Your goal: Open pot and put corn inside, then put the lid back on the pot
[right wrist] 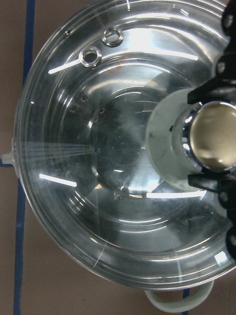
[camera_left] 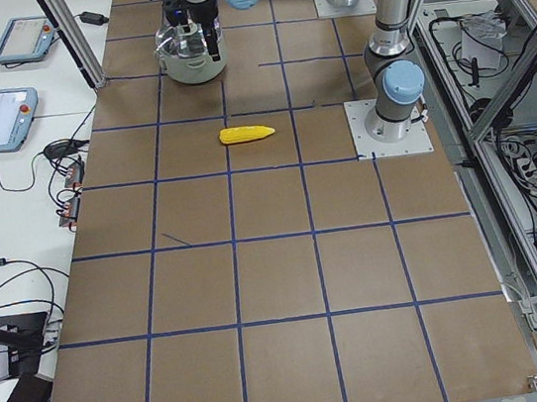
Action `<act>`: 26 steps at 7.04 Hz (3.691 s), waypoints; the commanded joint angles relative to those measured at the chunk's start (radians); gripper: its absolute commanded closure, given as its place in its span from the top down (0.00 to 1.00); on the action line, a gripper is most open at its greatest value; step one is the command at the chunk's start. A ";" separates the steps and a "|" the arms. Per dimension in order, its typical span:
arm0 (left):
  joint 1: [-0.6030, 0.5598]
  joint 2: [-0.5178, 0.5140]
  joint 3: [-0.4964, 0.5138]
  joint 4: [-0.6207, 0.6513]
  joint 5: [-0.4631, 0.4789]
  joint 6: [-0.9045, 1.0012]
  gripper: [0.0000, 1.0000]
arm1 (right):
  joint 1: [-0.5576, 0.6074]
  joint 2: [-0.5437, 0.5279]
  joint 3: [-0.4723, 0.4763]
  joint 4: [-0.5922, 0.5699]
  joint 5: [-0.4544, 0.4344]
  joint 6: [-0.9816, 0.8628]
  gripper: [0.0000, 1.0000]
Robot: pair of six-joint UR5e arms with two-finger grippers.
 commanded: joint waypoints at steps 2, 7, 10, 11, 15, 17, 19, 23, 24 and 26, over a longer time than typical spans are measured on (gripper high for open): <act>0.048 0.002 -0.002 0.003 0.004 0.125 1.00 | -0.009 -0.007 -0.048 0.043 -0.003 -0.056 0.32; 0.051 0.012 -0.094 0.081 0.002 0.160 1.00 | -0.081 -0.074 -0.214 0.359 -0.051 -0.119 0.33; 0.057 0.006 -0.247 0.279 0.004 0.173 1.00 | -0.190 -0.203 -0.193 0.439 -0.054 -0.286 0.33; 0.082 -0.007 -0.267 0.301 0.002 0.173 1.00 | -0.213 -0.237 -0.190 0.490 -0.053 -0.347 0.32; 0.163 -0.105 -0.360 0.477 0.004 0.185 1.00 | -0.229 -0.296 -0.028 0.389 -0.002 -0.378 0.27; 0.162 -0.119 -0.407 0.514 0.002 0.115 1.00 | -0.230 -0.384 0.150 0.263 0.001 -0.384 0.27; 0.163 -0.119 -0.519 0.656 0.004 0.099 1.00 | -0.294 -0.472 0.272 0.206 0.004 -0.426 0.28; 0.165 -0.157 -0.576 0.796 0.025 0.109 0.90 | -0.302 -0.575 0.415 0.201 0.006 -0.421 0.28; 0.165 -0.157 -0.576 0.803 0.025 0.107 0.71 | -0.309 -0.579 0.415 0.212 -0.003 -0.421 0.29; 0.165 -0.154 -0.581 0.804 0.023 0.102 0.26 | -0.301 -0.610 0.418 0.216 0.009 -0.424 0.29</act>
